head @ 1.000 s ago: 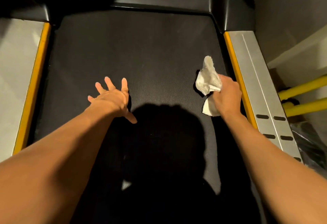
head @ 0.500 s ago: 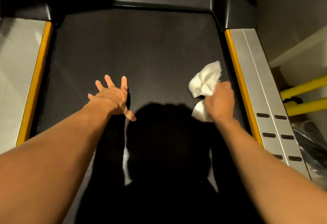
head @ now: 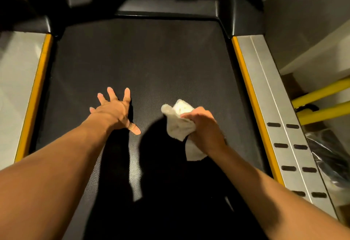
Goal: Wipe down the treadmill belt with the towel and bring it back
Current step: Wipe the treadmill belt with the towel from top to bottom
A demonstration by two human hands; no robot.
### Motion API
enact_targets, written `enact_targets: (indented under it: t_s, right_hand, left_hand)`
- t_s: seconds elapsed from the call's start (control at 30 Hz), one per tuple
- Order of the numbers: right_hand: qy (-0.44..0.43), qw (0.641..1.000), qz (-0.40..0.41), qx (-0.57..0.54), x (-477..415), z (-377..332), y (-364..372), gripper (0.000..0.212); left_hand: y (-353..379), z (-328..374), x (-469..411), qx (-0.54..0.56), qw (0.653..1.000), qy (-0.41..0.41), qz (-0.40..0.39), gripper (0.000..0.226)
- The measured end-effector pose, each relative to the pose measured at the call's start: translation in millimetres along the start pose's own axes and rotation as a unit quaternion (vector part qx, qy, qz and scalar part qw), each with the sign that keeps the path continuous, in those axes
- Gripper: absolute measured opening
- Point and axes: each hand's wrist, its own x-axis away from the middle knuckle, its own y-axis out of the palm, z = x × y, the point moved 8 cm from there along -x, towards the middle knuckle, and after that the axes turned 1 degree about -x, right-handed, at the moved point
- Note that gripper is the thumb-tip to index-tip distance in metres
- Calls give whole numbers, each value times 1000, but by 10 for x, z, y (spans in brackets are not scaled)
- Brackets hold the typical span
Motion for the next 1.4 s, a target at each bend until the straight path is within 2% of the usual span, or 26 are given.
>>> enact_targets:
  t_s: [0.03,0.07,0.13,0.17,0.23,0.27,0.33,0.4,0.43,0.47,0.53,0.57,0.6,0.63,0.7,0.77,0.8,0.87,0.93,0.97,1.0,1.07,1.17,1.23,1.33,1.4]
  right_hand:
    - [-44,999,2,-5,20,-81,1,25]
    - [-27,999,27,-31,-30,9,-77,26]
    - [90,989,114,-25,-200,357,-268,23]
    - [138,983,122,-19,-248,496,-304,20]
    - [176,978,115,-10,-274,541,-317,27]
    - [151,983,99,-15,-264,432,-279,27]
    - [23,997,60,-41,-79,-41,-155,32]
    - [-80,991,-11,-108,156,-446,-62,34]
    - [-99,986,-24,-130,165,-550,-94,36]
    - [-72,986,-3,-151,90,-525,-164,35]
    - [58,991,47,-108,-208,-203,-251,20]
    - [132,986,48,-93,-305,-17,-222,17]
    - [156,984,50,-72,-351,12,-194,17]
    - [139,988,52,-49,-337,-80,-148,19]
    - [6,999,30,-34,-86,-519,76,26]
    - [-92,991,-60,-80,268,-925,285,42]
    - [-121,986,-73,-87,280,-995,306,49]
    - [-110,989,-15,-96,18,-1000,168,43]
    - [-18,996,43,-78,-364,-794,21,34]
    - [22,996,38,-73,-496,-717,27,33]
    - [25,998,37,-54,-534,-735,76,30]
    - [-67,997,25,-41,-340,-1021,235,31]
    - [-213,971,-51,-97,184,-1384,442,44]
    - [-199,974,-14,-109,3,-1334,301,51]
    - [-159,982,87,-47,-456,-1239,64,21]
    - [-131,984,106,-58,-508,-1212,89,16]
  left_hand:
    - [-3,-2,9,0,1000,0,2,150]
    - [-3,-4,7,1,1000,0,3,150]
    - [-6,-10,-8,0,1000,0,3,153]
    - [-4,-16,-16,-2,1000,-2,0,155]
    - [3,-14,-34,-2,1000,-4,-12,155]
    - [-5,-13,-29,-1,1000,-2,-16,155]
    - [-43,-52,-8,-6,1000,11,-14,150]
    - [-99,-153,45,-1,999,34,5,141]
    - [-124,-220,66,5,999,46,23,135]
    - [-134,-301,93,11,998,54,44,129]
    - [-126,-476,168,24,994,60,84,118]
    - [-115,-564,211,28,993,60,101,112]
    - [-109,-646,263,25,991,60,116,107]
    - [-105,-719,313,15,990,60,129,102]
    - [-88,-862,410,-22,988,45,143,102]
    - [-25,-1020,488,-64,991,-3,115,110]
    - [31,-1087,508,-73,993,-24,90,113]
    - [135,-1148,483,-74,996,-33,48,117]
    - [180,-1139,412,-88,996,-15,28,121]
    - [190,-1129,382,-97,995,-8,21,123]
    - [203,-1131,357,-101,995,-5,15,126]
    - [248,-1135,341,-94,996,-9,-4,130]
    - [283,-1155,329,-75,997,-14,-5,132]
    - [277,-1122,325,-69,998,-14,3,133]
    - [294,-1129,362,-39,999,-23,-2,130]
    - [291,-1118,373,-29,999,-16,-2,128]
